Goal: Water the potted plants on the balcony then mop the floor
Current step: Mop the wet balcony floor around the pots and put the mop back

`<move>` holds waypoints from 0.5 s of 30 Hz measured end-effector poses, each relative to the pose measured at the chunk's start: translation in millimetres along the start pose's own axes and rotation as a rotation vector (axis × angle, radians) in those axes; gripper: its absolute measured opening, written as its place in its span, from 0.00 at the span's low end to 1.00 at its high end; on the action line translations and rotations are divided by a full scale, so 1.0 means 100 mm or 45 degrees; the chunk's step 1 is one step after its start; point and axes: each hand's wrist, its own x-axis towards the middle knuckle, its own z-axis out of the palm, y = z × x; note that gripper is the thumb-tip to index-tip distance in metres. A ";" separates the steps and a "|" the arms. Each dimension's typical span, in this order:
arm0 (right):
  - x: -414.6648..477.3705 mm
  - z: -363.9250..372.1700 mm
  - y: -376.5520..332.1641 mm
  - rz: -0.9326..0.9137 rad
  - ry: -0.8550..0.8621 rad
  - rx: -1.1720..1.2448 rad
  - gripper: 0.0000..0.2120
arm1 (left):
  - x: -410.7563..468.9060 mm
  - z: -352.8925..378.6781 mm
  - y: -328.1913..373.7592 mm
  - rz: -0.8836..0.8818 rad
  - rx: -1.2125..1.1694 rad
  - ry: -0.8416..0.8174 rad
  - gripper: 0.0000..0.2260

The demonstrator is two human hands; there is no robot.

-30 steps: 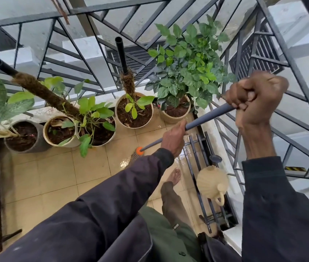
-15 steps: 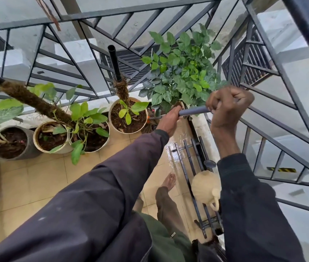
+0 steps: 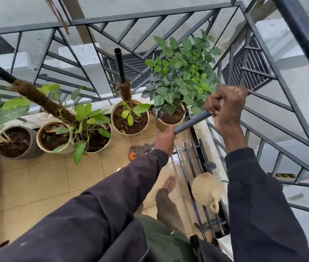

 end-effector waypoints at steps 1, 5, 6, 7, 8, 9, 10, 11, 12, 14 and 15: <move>-0.05 -0.01 0.04 0.026 -0.017 0.007 0.21 | -0.12 0.02 -0.04 -0.012 0.012 -0.013 0.05; -0.23 -0.08 0.16 0.039 -0.042 0.053 0.21 | -0.44 0.05 -0.13 0.002 0.031 -0.043 0.05; -0.25 -0.09 0.14 0.018 -0.033 0.082 0.21 | -0.47 0.04 -0.13 0.021 0.022 -0.023 0.05; -0.25 -0.09 0.09 -0.025 -0.023 0.104 0.21 | -0.47 0.02 -0.11 0.042 0.012 0.008 0.05; -0.25 -0.09 0.02 -0.087 -0.013 0.117 0.20 | -0.45 -0.01 -0.06 0.068 -0.007 0.055 0.05; -0.22 -0.07 -0.07 -0.160 -0.003 0.124 0.19 | -0.39 -0.05 -0.01 0.099 -0.027 0.117 0.06; -0.19 -0.04 -0.17 -0.231 0.014 0.133 0.19 | -0.30 -0.08 0.05 0.136 -0.049 0.181 0.06; -0.16 0.01 -0.27 -0.295 0.041 0.146 0.18 | -0.19 -0.12 0.13 0.177 -0.071 0.243 0.07; -0.11 0.05 -0.38 -0.350 0.077 0.162 0.16 | -0.07 -0.16 0.21 0.214 -0.083 0.291 0.09; -0.03 0.14 -0.54 -0.441 0.158 0.175 0.14 | 0.17 -0.20 0.33 0.252 -0.114 0.356 0.08; 0.01 0.18 -0.59 -0.467 0.200 0.166 0.15 | 0.28 -0.21 0.39 0.246 -0.128 0.380 0.07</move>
